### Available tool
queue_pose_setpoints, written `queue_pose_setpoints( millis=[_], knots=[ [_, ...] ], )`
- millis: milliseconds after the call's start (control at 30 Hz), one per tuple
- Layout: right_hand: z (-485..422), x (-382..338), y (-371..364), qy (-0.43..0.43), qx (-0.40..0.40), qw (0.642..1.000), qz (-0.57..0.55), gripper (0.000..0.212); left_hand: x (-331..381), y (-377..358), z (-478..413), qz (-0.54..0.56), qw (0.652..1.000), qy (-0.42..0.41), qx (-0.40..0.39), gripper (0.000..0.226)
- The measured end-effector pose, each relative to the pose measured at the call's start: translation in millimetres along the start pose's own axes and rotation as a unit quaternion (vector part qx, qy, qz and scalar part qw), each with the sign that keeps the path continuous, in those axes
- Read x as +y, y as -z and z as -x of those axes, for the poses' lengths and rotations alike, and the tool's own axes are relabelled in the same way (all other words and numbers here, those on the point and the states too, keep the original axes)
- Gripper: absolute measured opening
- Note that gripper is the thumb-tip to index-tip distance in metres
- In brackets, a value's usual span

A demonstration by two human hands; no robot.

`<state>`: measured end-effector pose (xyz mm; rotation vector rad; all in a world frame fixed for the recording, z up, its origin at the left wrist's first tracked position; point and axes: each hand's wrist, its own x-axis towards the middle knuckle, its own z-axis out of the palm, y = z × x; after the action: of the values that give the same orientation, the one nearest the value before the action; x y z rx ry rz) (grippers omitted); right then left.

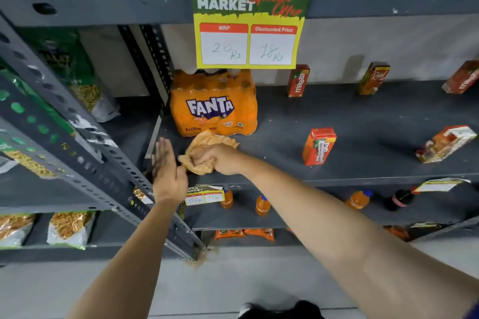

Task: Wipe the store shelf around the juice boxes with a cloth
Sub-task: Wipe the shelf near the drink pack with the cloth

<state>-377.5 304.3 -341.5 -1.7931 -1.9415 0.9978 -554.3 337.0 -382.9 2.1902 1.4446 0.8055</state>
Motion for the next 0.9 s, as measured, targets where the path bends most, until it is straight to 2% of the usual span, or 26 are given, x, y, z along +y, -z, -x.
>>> queue_pose_setpoints(
  millis=[100, 200, 300, 367, 467, 500, 567, 667, 833, 900],
  knots=[
    [38, 23, 16, 0.008, 0.019, 1.000, 0.003, 0.055, 2, -4, -8, -0.081, 0.995, 0.016, -0.057, 0.053],
    [84, 48, 31, 0.017, 0.029, 0.999, -0.024, 0.043, 2, -6, -14, -0.171, 0.980, 0.017, -0.104, 0.055],
    [103, 68, 53, -0.043, 0.035, 0.998, -0.005, 0.043, 3, -6, -14, -0.196, 0.974, 0.013, -0.112, 0.055],
    [96, 61, 69, -0.085, 0.062, 0.994, 0.003, 0.039, 4, -5, -13, -0.204, 0.972, 0.012, -0.114, 0.055],
    [64, 13, 74, -0.027, 0.127, 0.989, -0.070, 0.024, 6, -5, -12, -0.200, 0.973, 0.009, -0.110, 0.054],
    [51, -7, 69, 0.002, 0.126, 0.990, -0.070, 0.025, 6, -4, -12, -0.196, 0.975, 0.007, -0.107, 0.054],
    [28, -34, 50, 0.033, 0.074, 0.997, -0.009, 0.028, 6, -3, -12, -0.191, 0.976, 0.000, -0.109, 0.055],
    [14, -22, 22, 0.014, -0.002, 0.996, 0.085, 0.046, 3, -3, -13, -0.190, 0.975, -0.002, -0.114, 0.059],
    [53, 35, 22, -0.061, 0.085, 0.993, 0.055, 0.047, 5, -6, -12, -0.197, 0.975, 0.005, -0.100, 0.054],
    [81, 39, 35, -0.068, 0.085, 0.994, 0.027, 0.051, 5, -7, -11, -0.201, 0.975, 0.005, -0.093, 0.055]
  ],
)
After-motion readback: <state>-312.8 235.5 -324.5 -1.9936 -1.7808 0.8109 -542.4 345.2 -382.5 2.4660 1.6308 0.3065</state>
